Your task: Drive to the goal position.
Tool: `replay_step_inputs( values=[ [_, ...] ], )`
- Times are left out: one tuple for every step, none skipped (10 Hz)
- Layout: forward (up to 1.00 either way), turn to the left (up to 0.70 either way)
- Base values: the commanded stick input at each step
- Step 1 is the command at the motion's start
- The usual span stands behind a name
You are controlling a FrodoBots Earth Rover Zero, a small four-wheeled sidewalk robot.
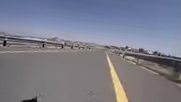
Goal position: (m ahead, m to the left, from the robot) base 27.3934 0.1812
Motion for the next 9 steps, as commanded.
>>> replay_step_inputs(
  values=[
    [0.85,0.00],
    [0.85,0.00],
    [0.85,0.00],
    [0.85,0.00],
    [0.85,0.00],
    [0.85,0.00],
    [0.85,0.00],
    [0.85,0.00],
    [0.85,0.00]
  ],
)
